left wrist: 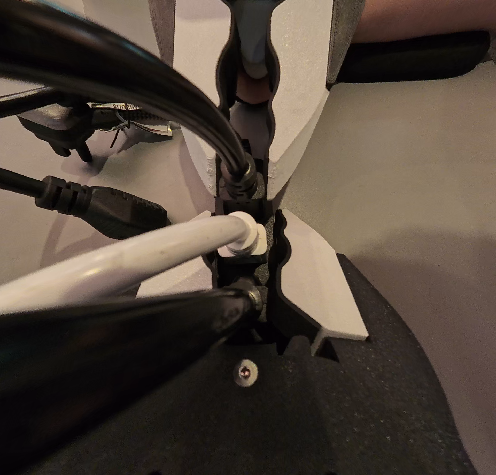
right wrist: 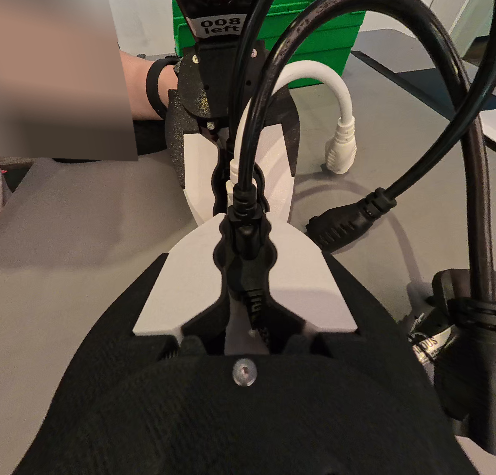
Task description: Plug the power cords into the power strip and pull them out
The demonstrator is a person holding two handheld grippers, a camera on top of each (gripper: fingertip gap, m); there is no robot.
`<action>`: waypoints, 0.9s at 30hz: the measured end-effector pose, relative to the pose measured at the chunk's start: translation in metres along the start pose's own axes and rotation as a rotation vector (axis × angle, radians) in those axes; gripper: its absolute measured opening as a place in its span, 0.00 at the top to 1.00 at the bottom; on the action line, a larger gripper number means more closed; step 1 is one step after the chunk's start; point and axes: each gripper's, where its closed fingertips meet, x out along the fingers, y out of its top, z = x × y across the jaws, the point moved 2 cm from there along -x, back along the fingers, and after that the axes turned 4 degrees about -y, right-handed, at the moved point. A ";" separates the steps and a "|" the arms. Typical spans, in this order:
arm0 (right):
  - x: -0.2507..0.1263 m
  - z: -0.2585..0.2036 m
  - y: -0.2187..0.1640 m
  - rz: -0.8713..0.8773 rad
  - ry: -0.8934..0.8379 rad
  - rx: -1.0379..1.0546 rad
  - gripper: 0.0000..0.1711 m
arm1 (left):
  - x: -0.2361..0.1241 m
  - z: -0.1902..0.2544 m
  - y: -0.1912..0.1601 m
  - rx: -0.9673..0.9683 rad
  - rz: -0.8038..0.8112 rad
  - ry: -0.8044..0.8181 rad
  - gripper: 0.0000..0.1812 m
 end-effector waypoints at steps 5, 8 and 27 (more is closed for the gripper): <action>0.000 0.000 0.000 0.001 -0.001 0.002 0.86 | 0.001 0.000 0.000 -0.004 0.006 0.004 0.78; 0.001 0.001 -0.001 -0.002 -0.006 0.012 0.86 | 0.001 0.000 0.001 -0.008 0.008 0.000 0.78; 0.001 -0.002 0.012 0.095 -0.072 0.032 0.90 | -0.003 0.001 0.004 -0.049 0.069 -0.033 0.76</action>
